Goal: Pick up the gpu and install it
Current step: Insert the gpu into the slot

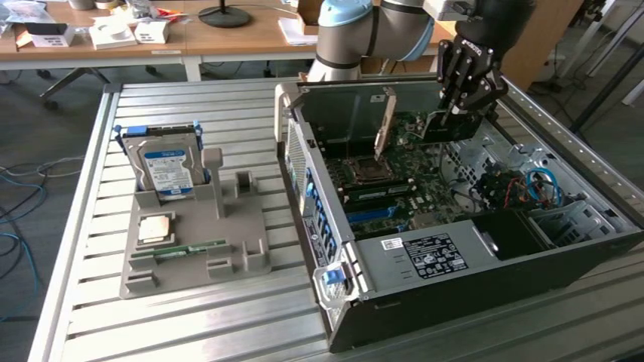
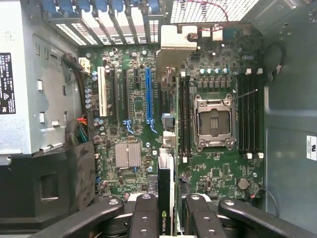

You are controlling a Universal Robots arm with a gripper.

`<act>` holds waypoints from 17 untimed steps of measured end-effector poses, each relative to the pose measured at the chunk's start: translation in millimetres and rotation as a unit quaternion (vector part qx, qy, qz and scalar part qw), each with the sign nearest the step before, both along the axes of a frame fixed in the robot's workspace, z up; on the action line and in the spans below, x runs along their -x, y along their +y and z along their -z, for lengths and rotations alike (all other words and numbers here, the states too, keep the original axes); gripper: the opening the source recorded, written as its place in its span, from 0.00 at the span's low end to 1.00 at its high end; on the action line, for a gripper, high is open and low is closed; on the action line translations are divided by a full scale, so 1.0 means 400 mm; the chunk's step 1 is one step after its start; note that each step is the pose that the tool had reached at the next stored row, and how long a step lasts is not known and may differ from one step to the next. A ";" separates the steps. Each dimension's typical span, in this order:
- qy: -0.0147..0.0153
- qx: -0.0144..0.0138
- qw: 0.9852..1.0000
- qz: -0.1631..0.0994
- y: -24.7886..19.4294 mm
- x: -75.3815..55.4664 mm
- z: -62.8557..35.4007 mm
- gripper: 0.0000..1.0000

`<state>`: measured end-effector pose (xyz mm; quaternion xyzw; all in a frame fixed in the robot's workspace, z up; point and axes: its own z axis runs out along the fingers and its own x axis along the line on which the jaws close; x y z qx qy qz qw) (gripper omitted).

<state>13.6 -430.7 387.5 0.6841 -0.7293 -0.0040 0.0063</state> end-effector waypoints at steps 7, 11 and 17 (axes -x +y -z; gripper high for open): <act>0.000 0.000 1.000 0.000 0.000 0.000 0.001 0.26; 0.000 0.000 1.000 0.000 0.000 0.000 0.014 0.26; 0.000 0.000 1.000 0.000 0.000 0.000 0.030 0.26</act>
